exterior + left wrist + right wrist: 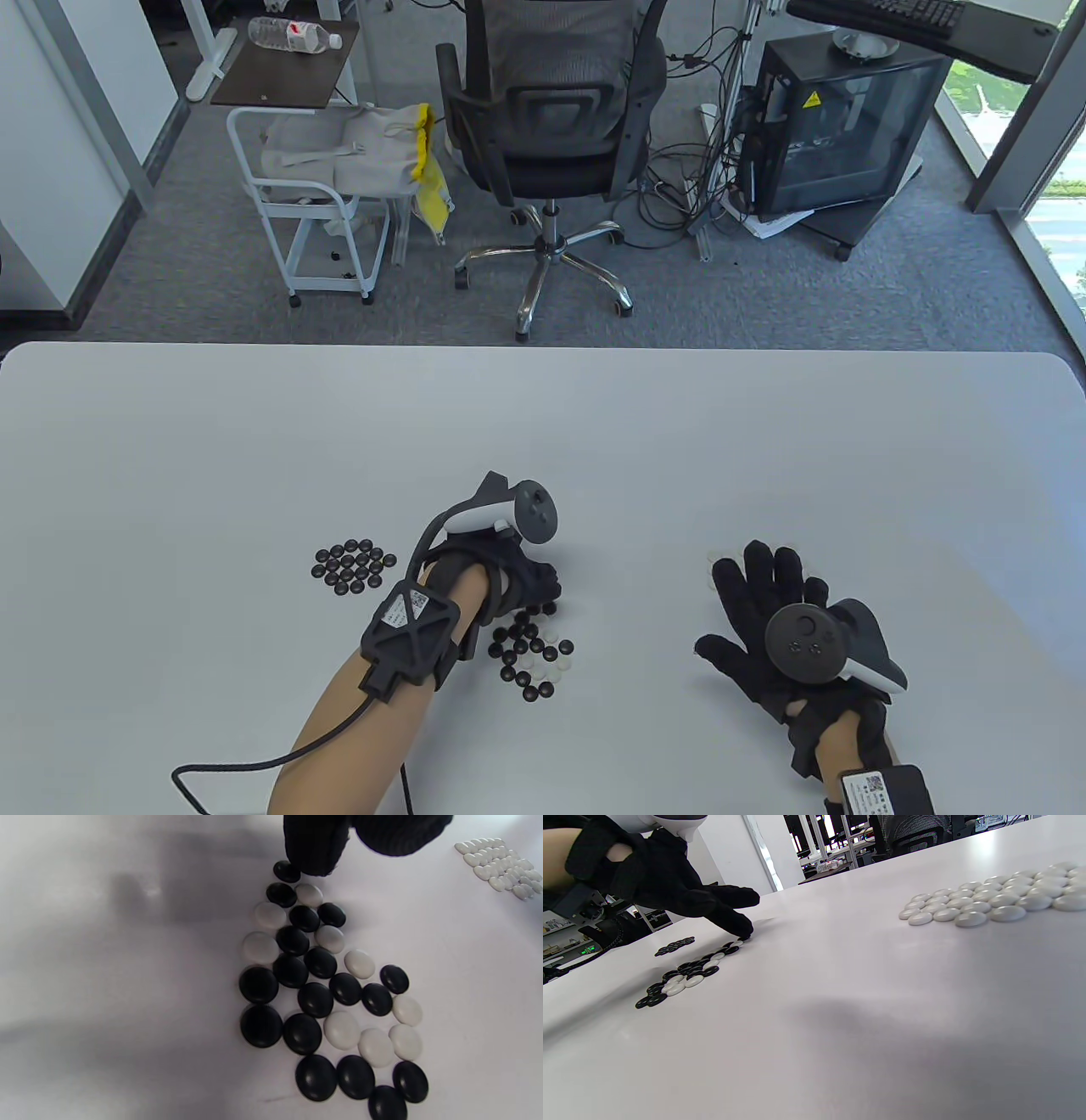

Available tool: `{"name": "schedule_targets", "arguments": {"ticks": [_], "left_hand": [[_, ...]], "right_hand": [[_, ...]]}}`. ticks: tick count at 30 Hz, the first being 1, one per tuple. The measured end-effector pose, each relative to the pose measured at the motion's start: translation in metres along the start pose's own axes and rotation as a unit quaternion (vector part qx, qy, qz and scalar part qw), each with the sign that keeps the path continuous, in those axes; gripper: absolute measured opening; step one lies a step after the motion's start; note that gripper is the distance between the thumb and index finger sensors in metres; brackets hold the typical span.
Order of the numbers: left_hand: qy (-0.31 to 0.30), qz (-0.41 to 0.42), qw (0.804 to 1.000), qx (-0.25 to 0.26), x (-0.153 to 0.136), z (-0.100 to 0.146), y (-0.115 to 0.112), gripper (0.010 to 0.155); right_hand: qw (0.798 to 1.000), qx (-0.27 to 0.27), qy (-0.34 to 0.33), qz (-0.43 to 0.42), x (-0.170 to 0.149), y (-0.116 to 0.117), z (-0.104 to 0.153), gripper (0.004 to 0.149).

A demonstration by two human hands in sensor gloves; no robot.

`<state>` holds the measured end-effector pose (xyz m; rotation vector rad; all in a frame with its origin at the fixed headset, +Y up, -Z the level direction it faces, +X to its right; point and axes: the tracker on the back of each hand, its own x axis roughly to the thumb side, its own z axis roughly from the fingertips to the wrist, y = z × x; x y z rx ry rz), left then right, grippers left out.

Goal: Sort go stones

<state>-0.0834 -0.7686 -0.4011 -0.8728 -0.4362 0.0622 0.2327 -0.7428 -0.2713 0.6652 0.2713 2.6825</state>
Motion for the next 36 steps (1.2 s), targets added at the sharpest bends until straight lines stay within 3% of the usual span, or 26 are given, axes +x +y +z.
{"name": "schedule_targets", "arguments": {"ticks": [4,8,13,19,28,36], "left_hand": [[0.019,0.009,1.0,0.012,-0.012,0.002,0.003,0.064],[0.063,0.033,0.997,0.019,-0.041,0.013,0.007,0.065],[0.093,0.07,0.993,0.013,-0.073,0.028,0.003,0.064],[0.128,0.059,0.99,0.013,-0.097,0.045,-0.004,0.063],[0.175,0.041,0.984,0.009,-0.12,0.06,-0.009,0.064],[0.206,0.019,0.978,0.006,-0.117,0.065,-0.006,0.065]], "right_hand": [[1.0,-0.001,0.0,-0.002,0.0,-0.001,0.0,0.086],[1.0,0.004,0.002,-0.004,-0.001,-0.001,0.001,0.085],[1.0,0.008,0.002,-0.005,-0.001,-0.001,0.0,0.086],[1.0,0.015,0.006,-0.007,-0.001,0.0,-0.001,0.086],[1.0,0.02,0.008,-0.008,-0.001,0.0,-0.001,0.086],[1.0,0.023,0.01,-0.009,-0.001,0.0,-0.002,0.086]]}}
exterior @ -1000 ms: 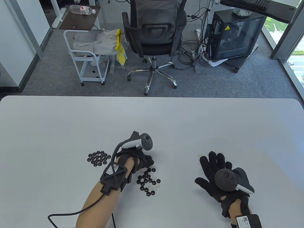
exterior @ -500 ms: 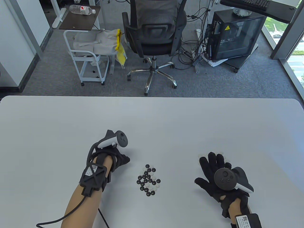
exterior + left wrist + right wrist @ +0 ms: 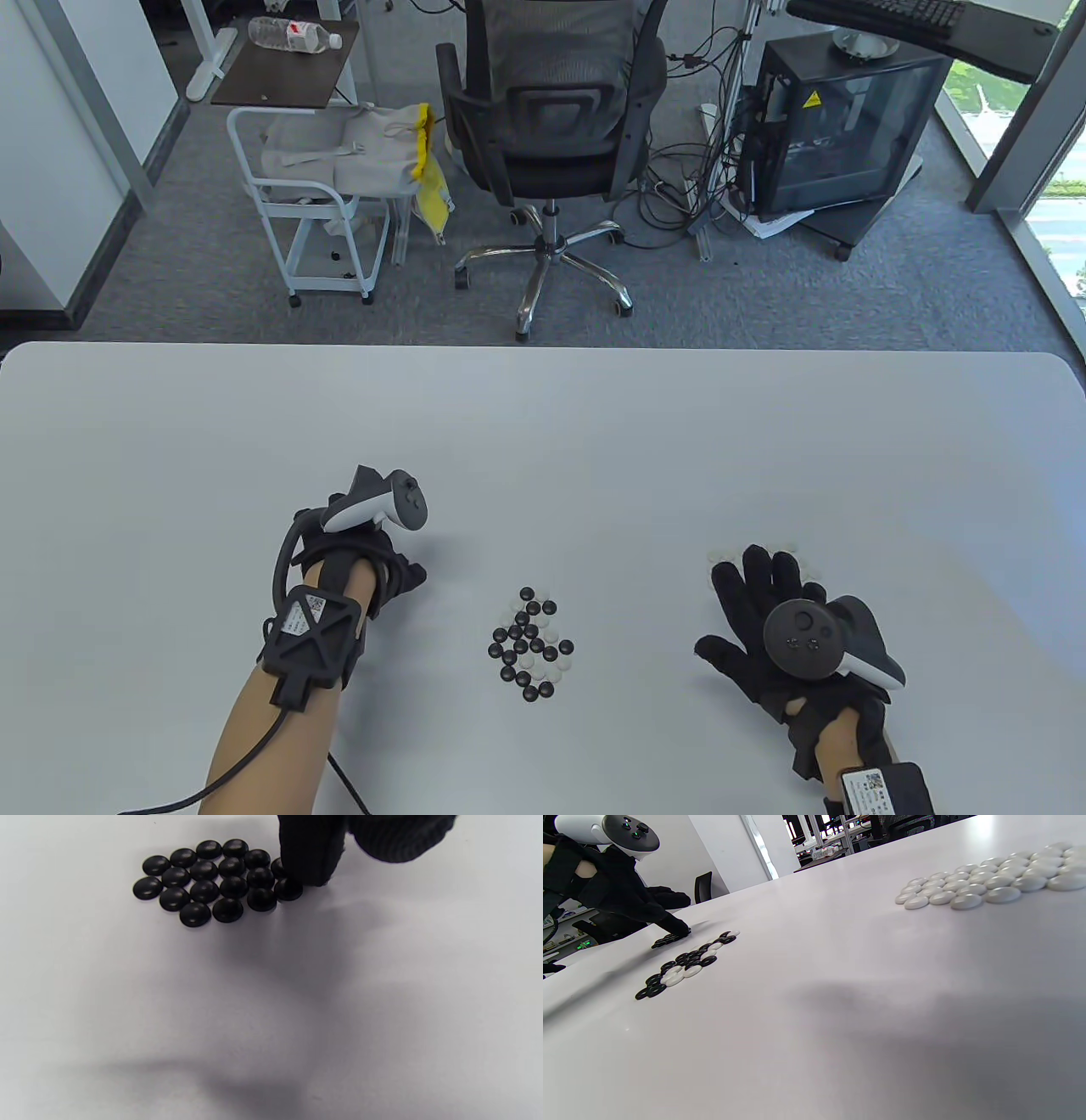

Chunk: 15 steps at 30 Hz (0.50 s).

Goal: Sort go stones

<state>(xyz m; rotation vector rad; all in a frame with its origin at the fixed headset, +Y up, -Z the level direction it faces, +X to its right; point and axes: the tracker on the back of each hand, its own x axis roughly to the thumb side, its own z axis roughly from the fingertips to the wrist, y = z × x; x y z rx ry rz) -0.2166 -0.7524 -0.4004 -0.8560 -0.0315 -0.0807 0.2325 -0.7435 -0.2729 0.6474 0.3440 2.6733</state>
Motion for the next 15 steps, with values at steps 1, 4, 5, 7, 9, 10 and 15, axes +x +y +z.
{"name": "schedule_targets", "arguments": {"ticks": [1,4,5,7,9,10,15], "left_hand": [[0.001,-0.005,1.0,0.005,0.003,0.002,0.002,0.064],[-0.02,-0.017,0.999,0.026,0.015,0.011,0.006,0.063],[-0.035,-0.023,0.999,0.029,0.021,0.014,0.008,0.063],[-0.063,-0.033,0.997,0.027,0.033,0.019,0.008,0.062],[-0.094,-0.042,0.994,0.025,0.046,0.023,0.008,0.062],[-0.103,-0.047,0.993,0.026,0.051,0.025,0.008,0.062],[-0.133,-0.096,0.986,0.029,0.083,0.029,0.003,0.062]], "right_hand": [[1.0,0.0,0.0,-0.001,0.0,0.0,0.0,0.086],[1.0,-0.001,0.0,-0.001,0.0,0.0,0.0,0.086],[1.0,0.0,0.0,-0.001,0.0,0.0,0.0,0.086],[1.0,0.001,0.001,-0.001,0.0,0.0,0.0,0.086],[1.0,0.002,0.001,-0.001,0.0,0.0,0.0,0.086],[1.0,0.003,0.001,-0.001,0.0,0.0,0.0,0.086],[1.0,0.002,0.0,-0.002,0.0,-0.001,0.001,0.086]]}}
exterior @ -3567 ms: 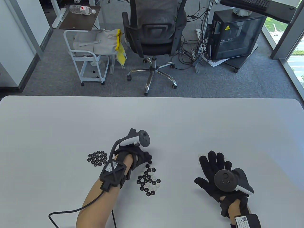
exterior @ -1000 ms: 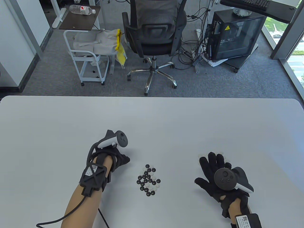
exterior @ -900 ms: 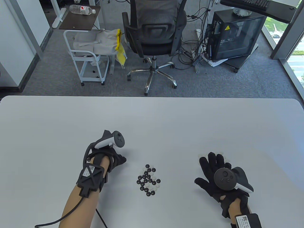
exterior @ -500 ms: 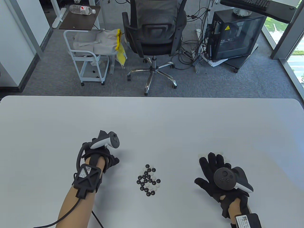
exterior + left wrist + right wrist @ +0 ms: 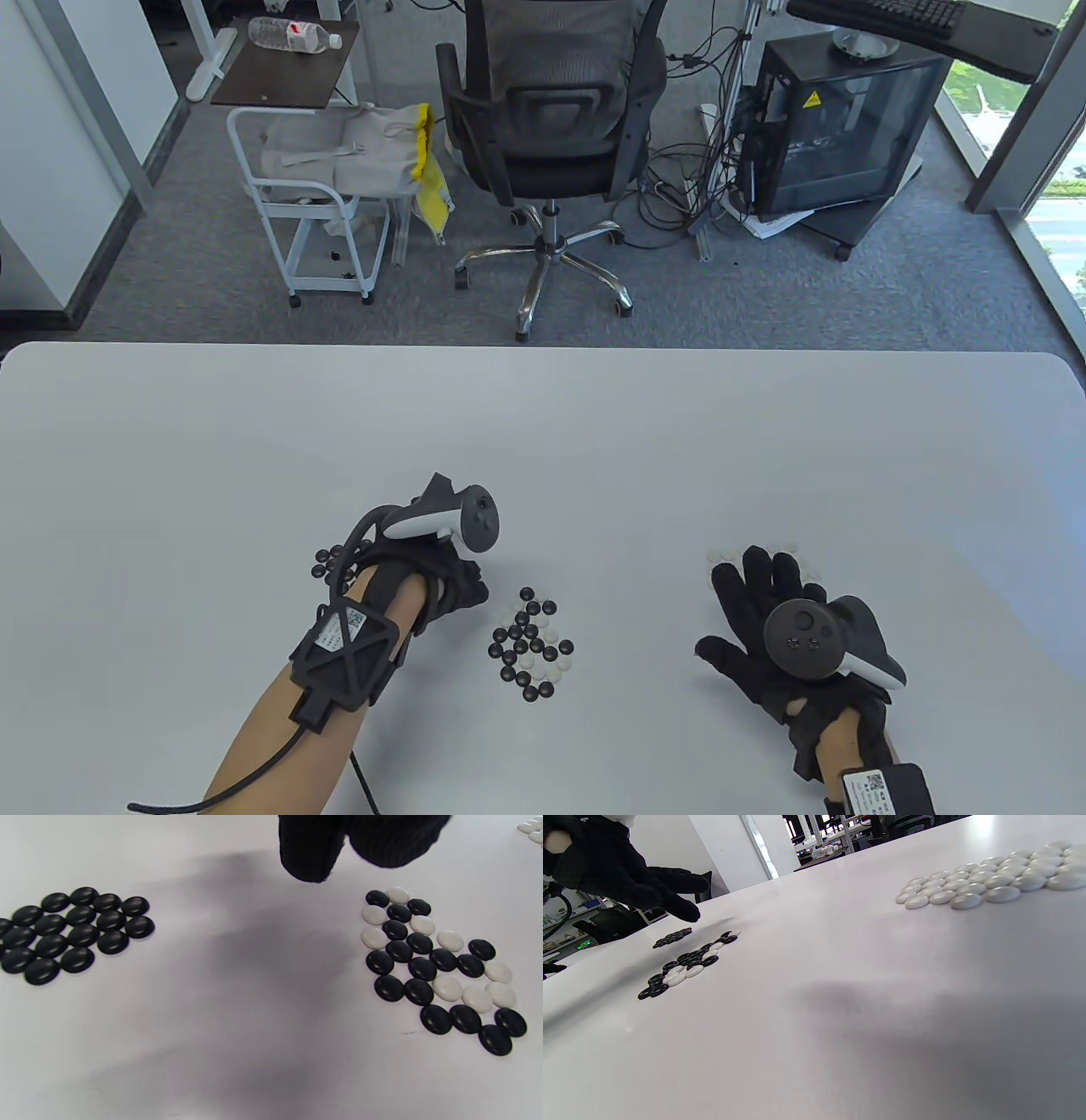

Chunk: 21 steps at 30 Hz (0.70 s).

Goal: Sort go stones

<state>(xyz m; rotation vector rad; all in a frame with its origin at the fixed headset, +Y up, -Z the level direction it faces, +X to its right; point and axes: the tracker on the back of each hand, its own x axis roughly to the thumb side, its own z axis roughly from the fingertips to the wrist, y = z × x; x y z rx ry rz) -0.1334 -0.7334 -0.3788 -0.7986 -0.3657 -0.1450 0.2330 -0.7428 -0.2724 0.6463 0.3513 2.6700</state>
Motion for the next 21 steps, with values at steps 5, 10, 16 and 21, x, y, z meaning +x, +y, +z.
{"name": "schedule_targets", "arguments": {"ticks": [5,10,16,21], "left_hand": [[-0.02,-0.017,1.0,-0.009,0.02,-0.01,-0.001,0.063],[-0.051,0.007,0.999,-0.016,0.03,-0.017,-0.001,0.063],[-0.059,-0.008,0.998,-0.011,0.04,-0.024,-0.002,0.065],[-0.056,-0.024,0.998,-0.028,0.043,-0.032,-0.008,0.066]], "right_hand": [[1.0,0.001,0.0,-0.001,0.0,0.0,0.0,0.086],[1.0,0.008,0.001,-0.002,0.0,0.0,0.001,0.085],[1.0,0.017,0.005,-0.005,0.0,0.0,0.001,0.085],[1.0,0.017,0.005,-0.006,0.0,0.0,0.001,0.085]]}}
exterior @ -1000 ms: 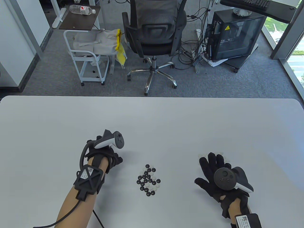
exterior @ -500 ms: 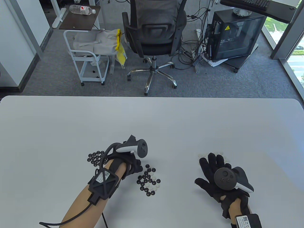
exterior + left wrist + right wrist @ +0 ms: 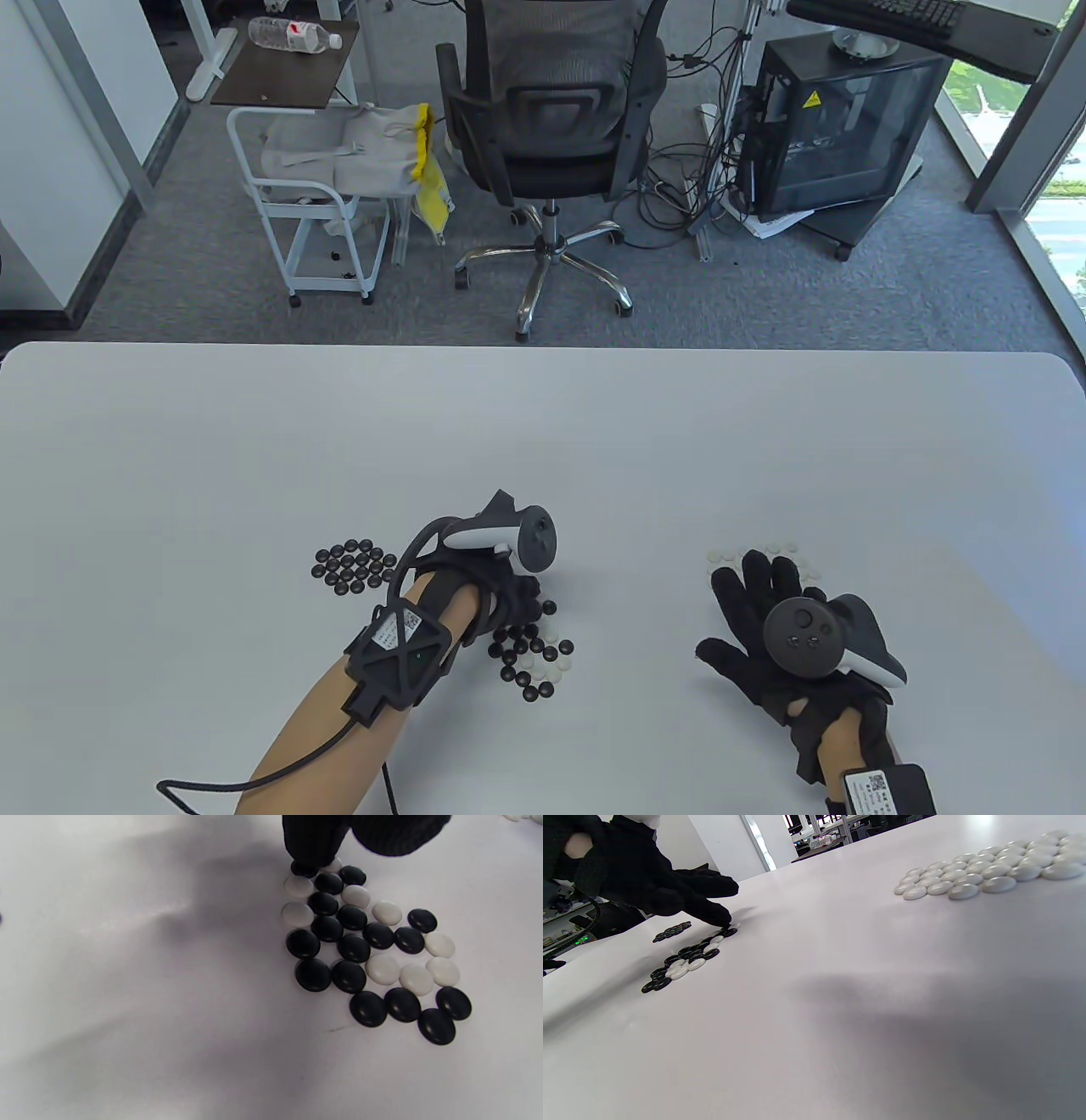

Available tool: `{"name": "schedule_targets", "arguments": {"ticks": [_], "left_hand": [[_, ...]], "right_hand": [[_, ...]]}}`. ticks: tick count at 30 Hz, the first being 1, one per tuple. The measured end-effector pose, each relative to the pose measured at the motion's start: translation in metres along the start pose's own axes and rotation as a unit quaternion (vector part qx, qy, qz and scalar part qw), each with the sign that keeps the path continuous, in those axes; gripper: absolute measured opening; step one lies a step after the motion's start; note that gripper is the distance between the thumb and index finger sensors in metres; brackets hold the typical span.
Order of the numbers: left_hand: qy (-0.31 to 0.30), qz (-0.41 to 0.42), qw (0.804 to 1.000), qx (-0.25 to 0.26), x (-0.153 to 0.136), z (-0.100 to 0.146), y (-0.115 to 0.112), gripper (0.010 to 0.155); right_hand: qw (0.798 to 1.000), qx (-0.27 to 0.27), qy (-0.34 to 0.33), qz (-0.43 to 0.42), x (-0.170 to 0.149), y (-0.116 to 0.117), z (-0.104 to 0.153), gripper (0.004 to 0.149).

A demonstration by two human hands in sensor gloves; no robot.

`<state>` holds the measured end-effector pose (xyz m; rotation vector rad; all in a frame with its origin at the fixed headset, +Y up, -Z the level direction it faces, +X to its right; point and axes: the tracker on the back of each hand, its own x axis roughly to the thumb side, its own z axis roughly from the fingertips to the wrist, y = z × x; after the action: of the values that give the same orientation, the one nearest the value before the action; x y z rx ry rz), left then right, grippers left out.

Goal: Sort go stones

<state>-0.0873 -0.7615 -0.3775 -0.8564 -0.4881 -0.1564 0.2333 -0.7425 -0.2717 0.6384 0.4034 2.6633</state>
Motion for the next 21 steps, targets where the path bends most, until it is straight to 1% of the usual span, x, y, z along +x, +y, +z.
{"name": "schedule_targets", "arguments": {"ticks": [3,6,10,16,21], "left_hand": [[0.005,0.002,1.0,0.004,-0.005,0.0,-0.002,0.064],[0.024,0.002,1.0,0.005,-0.015,0.002,-0.003,0.063],[0.046,0.022,0.999,0.007,-0.037,0.008,-0.009,0.063],[0.047,0.059,0.997,0.012,-0.068,0.025,-0.027,0.062],[0.087,0.052,0.994,0.027,-0.091,0.049,-0.048,0.062]], "right_hand": [[1.0,0.0,0.0,-0.001,0.0,0.0,0.0,0.085],[1.0,0.0,0.001,-0.001,0.0,0.0,0.0,0.086],[1.0,0.0,0.001,-0.001,0.0,0.0,0.0,0.085],[1.0,0.0,0.001,-0.001,0.0,0.0,0.0,0.086],[1.0,0.005,0.004,0.0,-0.001,0.0,0.0,0.086]]}}
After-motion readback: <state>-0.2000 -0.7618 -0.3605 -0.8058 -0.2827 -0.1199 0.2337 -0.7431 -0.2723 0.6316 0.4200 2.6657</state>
